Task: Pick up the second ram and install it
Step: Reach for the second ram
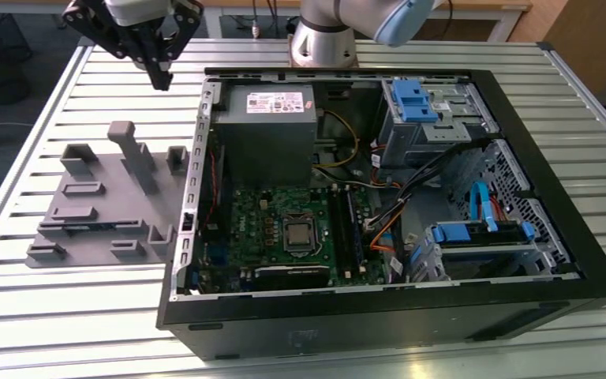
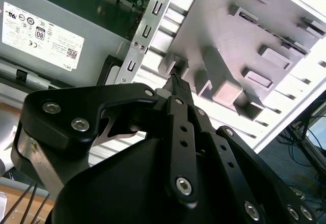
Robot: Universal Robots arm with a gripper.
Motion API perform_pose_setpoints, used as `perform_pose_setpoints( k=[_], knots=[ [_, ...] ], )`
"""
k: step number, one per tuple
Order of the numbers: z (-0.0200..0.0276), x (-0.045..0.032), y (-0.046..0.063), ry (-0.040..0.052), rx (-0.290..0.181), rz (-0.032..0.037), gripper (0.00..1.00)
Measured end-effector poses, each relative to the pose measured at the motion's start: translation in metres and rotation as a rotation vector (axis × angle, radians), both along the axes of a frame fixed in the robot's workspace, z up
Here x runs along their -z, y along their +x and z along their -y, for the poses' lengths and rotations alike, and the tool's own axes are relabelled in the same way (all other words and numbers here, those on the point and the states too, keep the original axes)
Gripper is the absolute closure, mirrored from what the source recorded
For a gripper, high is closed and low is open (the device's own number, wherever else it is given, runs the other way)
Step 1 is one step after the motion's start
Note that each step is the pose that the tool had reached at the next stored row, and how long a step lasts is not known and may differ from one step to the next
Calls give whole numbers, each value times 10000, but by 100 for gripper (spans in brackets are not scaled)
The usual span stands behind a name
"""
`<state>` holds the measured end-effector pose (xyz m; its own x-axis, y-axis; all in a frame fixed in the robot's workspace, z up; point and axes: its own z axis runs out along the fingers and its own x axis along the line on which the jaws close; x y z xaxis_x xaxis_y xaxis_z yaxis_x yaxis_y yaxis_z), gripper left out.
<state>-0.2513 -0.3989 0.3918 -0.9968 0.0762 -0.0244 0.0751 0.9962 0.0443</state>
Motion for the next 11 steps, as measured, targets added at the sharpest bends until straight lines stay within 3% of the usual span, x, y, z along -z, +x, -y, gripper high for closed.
perform_pose_setpoints(
  k=[11],
  knots=[
    [0, 1, -44, 0, 0, 0, 89]
  ],
)
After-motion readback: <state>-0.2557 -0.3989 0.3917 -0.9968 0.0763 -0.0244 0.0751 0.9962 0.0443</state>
